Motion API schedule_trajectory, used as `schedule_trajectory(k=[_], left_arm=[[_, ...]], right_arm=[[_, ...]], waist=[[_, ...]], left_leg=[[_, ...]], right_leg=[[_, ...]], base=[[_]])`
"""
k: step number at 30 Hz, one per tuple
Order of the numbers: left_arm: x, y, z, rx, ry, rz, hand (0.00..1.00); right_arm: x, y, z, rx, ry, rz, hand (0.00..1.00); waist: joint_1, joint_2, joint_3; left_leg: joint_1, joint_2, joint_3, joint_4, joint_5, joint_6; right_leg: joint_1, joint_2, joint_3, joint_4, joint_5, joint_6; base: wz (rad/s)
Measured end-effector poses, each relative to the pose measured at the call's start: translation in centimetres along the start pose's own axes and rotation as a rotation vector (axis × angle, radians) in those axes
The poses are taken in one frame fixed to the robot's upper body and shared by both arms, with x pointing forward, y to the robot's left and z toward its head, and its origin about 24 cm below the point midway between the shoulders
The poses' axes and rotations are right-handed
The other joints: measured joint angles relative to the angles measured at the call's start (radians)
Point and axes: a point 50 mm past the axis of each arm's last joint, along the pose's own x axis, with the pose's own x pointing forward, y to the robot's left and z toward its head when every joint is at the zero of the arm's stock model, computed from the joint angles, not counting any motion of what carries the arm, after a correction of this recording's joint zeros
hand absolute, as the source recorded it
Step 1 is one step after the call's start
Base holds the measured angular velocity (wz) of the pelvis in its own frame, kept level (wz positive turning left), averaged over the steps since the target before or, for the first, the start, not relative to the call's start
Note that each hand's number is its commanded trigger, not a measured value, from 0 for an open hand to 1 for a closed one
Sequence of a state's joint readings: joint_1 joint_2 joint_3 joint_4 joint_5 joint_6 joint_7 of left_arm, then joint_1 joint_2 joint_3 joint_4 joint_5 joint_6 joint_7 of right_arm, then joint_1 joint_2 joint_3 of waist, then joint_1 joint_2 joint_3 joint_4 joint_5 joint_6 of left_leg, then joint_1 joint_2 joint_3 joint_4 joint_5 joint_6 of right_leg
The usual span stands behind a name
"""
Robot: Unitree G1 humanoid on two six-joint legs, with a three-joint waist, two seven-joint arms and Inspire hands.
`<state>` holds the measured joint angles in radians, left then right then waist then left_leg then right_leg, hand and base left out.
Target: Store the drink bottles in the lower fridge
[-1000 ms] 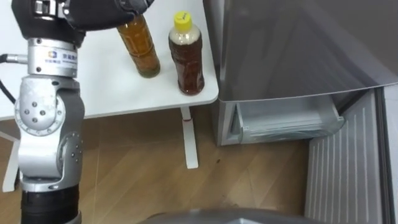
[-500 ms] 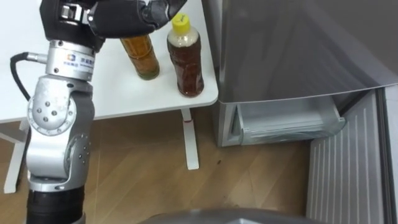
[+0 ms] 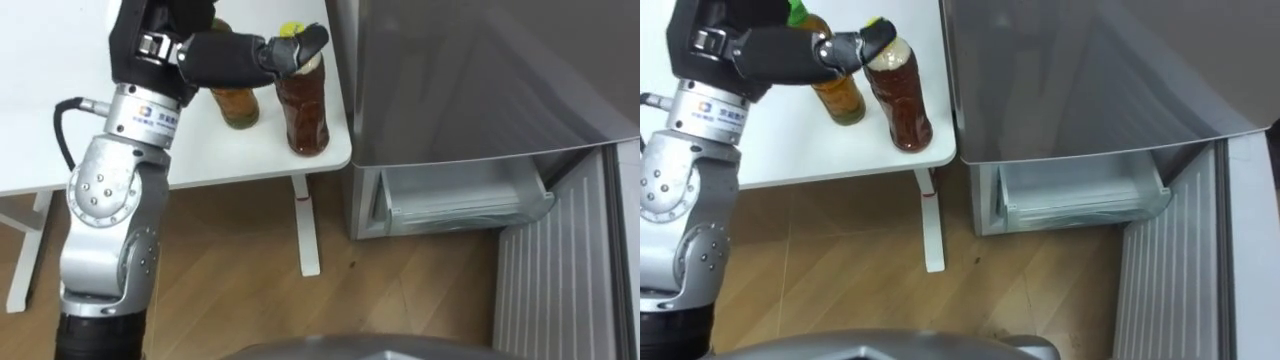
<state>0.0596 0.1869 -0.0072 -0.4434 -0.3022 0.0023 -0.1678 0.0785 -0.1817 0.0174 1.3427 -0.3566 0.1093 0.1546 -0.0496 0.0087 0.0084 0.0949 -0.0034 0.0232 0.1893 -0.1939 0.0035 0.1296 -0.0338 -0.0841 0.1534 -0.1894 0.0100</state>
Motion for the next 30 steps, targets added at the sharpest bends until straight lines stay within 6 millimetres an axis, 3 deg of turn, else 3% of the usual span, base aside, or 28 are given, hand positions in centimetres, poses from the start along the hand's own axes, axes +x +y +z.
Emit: schedule_trajectory(k=[24, 30], left_arm=[[-0.4, -0.9, -1.2, -0.031, 0.067, -0.043, 0.0], [-1.3, -0.4, -3.4, -0.049, 0.175, -0.015, 0.0]], right_arm=[[0.0, 0.1, 0.1, 0.001, -0.002, -0.007, 0.0], [0.1, 0.4, 0.1, 0.002, -0.001, -0.002, 0.0]], waist=[[-0.001, 0.004, -0.004], [-0.001, 0.002, -0.003]], left_leg=[[-0.013, 0.0, -0.001, 0.002, 0.0, 0.0], [-0.013, 0.0, 0.0, 0.007, 0.0, 0.0]], right_leg=[[-0.01, 0.001, -0.001, 0.0, 0.0, 0.0], [-0.012, 0.001, 0.0, -0.001, 0.0, 0.0]], base=[[0.0], [0.0]])
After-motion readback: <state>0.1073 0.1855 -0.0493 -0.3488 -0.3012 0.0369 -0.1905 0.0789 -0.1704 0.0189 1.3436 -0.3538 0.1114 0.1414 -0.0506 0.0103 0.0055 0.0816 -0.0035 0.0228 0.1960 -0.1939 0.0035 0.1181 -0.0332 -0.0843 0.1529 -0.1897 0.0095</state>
